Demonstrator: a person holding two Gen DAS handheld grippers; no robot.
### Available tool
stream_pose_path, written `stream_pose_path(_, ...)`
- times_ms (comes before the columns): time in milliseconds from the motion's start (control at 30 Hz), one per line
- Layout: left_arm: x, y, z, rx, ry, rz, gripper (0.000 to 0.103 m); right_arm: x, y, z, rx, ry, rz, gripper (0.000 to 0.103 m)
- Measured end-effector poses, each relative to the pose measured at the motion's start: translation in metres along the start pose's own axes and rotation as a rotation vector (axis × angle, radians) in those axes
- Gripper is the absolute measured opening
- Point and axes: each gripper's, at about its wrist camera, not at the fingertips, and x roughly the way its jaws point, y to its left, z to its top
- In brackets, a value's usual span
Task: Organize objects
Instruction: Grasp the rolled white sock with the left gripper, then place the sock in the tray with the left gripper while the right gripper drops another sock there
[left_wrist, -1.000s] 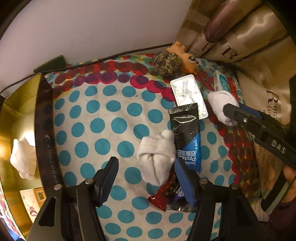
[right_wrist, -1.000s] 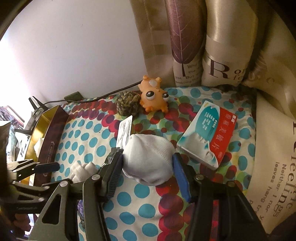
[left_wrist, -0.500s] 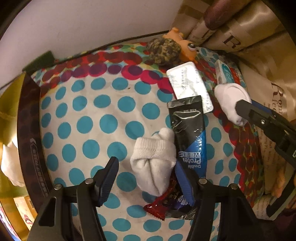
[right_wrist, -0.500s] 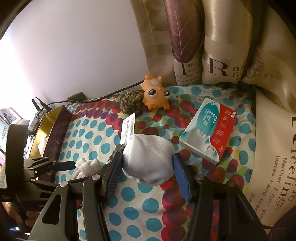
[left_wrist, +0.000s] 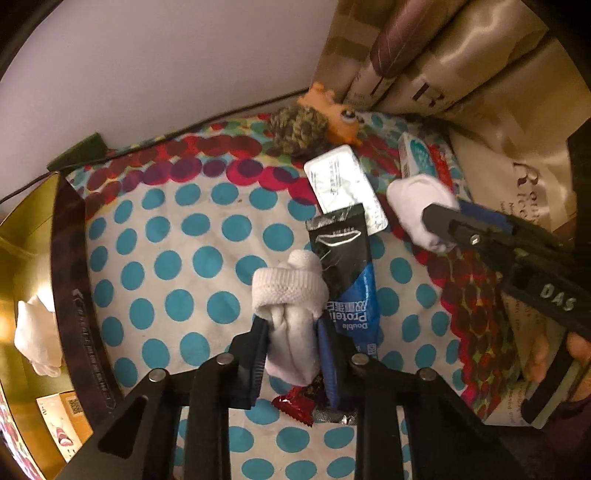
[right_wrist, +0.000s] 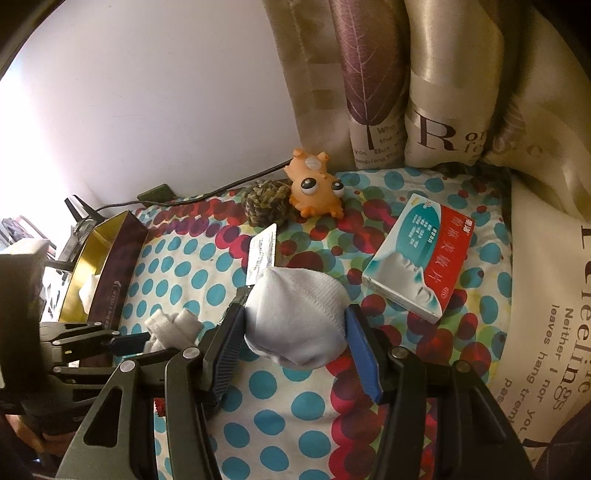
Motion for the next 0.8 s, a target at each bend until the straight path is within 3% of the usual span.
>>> stream_pose_path(300, -0.050, 0.038, -0.013, -0.126, -0.079, 0.062, 0.025, -0.003, 0.019, 0.003, -0.025, -0.010, 0.020, 0.053)
stream_pose_path(567, -0.099, 0.119, -0.045, -0.310, -0.134, 0.172, 0.026, -0.006, 0.047, 0.011, -0.074, -0.020, 0.053, 0.053)
stream_pose_path(800, -0.110, 0.171, -0.069, -0.417, -0.142, 0.220, 0.026, -0.006, 0.079, 0.016, -0.131, -0.021, 0.090, 0.053)
